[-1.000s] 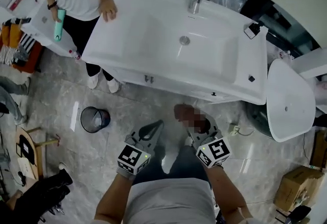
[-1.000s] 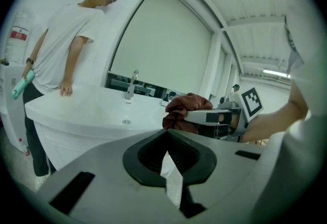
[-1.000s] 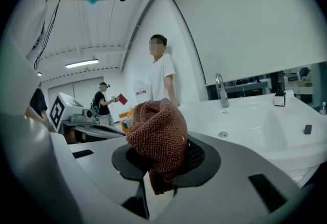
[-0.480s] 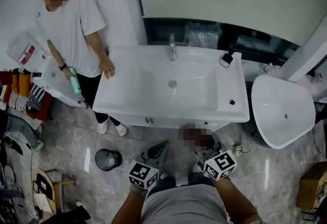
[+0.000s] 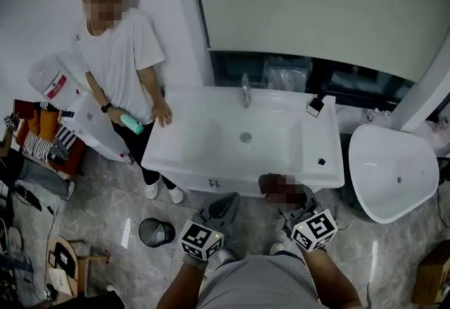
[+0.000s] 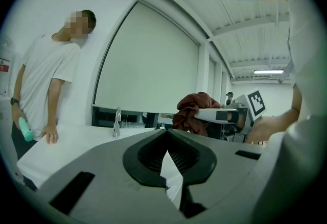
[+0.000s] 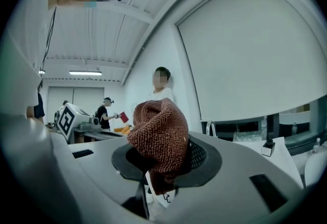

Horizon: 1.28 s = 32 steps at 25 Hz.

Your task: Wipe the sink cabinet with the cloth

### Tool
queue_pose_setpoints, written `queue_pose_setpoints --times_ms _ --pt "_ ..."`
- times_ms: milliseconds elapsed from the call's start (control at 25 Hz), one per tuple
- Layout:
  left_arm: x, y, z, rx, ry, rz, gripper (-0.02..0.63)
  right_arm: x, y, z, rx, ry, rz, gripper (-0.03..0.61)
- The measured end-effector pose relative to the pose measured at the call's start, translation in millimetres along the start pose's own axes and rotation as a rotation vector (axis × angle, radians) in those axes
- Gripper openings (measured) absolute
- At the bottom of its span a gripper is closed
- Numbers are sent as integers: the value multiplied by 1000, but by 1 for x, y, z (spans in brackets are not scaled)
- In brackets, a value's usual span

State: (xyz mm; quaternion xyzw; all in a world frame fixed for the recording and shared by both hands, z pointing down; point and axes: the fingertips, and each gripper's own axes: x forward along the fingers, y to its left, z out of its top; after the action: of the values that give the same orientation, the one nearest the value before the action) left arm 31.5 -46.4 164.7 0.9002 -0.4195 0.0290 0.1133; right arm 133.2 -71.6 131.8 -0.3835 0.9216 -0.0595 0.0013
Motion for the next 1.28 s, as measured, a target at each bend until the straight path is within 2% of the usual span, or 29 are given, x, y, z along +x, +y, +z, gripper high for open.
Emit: queue_pose_setpoints --times_ms 400,1280 --pt "-4 14 24 26 -51 38 11 17 7 18 -10 -48 42 104" --pt "-19 16 18 18 -53 99 11 20 8 9 13 -44 46 103"
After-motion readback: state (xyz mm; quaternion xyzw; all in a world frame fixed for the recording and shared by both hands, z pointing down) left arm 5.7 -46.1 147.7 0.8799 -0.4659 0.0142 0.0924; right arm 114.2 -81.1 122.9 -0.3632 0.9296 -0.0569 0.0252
